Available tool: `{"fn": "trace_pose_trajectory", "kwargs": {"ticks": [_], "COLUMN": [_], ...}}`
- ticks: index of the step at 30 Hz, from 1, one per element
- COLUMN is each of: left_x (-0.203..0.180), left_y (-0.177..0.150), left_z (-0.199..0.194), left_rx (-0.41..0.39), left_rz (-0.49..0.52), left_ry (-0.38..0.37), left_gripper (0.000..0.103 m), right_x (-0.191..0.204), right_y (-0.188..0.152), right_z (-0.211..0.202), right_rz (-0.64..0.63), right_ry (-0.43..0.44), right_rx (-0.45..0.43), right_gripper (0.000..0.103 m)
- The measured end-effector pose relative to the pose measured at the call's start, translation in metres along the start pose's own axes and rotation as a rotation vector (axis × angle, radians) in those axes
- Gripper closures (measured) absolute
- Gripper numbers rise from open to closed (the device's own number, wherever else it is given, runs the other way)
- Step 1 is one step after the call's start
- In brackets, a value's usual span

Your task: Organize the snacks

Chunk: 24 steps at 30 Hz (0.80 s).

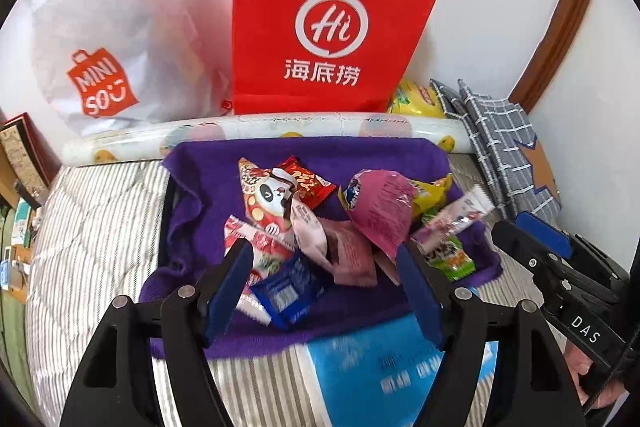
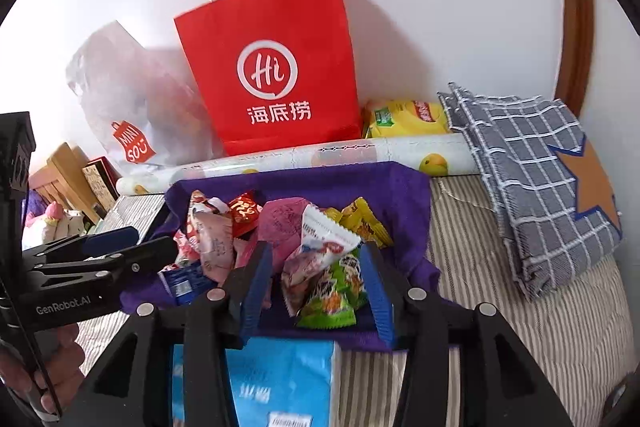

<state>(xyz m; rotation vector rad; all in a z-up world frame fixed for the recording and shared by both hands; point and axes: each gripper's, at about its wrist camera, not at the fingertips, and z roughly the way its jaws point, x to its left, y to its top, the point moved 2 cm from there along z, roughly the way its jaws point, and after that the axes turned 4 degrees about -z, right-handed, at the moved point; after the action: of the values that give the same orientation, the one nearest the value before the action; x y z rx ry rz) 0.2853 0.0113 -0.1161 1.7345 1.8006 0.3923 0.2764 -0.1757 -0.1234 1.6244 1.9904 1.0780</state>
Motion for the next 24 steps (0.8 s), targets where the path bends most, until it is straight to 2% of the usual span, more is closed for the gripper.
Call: {"fn": "trace_pose_trajectory", "kwargs": {"ticks": [10, 15, 18, 21, 24], "left_x": [-0.011, -0.017, -0.019, -0.023, -0.029], "left_y": [-0.029, -0.048, -0.060, -0.074, -0.088], "left_z": [-0.064, -0.094, -0.114, -0.135, -0.153], "left_rx": [-0.047, -0.064, -0.084, -0.110, -0.138], "left_rz": [0.007, 0.009, 0.005, 0.007, 0.012], "left_ry": [0.004, 0.008, 0.012, 0.013, 0.017], "left_gripper": [0.026, 0.025, 0.024, 0.014, 0.012], "right_x": [0.021, 0.034, 0.040, 0.045, 0.048], "right_y": [-0.012, -0.022, -0.032, -0.043, -0.055], "right_z": [-0.060, -0.100, -0.126, -0.151, -0.174], "right_rz": [0.018, 0.007, 0.008, 0.006, 0.008], "right_ry": [-0.025, -0.082, -0.079, -0.100, -0.098], "right_rx": [-0.030, -0.058, -0.082, -0.101, -0.115], "right_gripper": [0.058, 0.055, 0.045, 0.037, 0.030]}}
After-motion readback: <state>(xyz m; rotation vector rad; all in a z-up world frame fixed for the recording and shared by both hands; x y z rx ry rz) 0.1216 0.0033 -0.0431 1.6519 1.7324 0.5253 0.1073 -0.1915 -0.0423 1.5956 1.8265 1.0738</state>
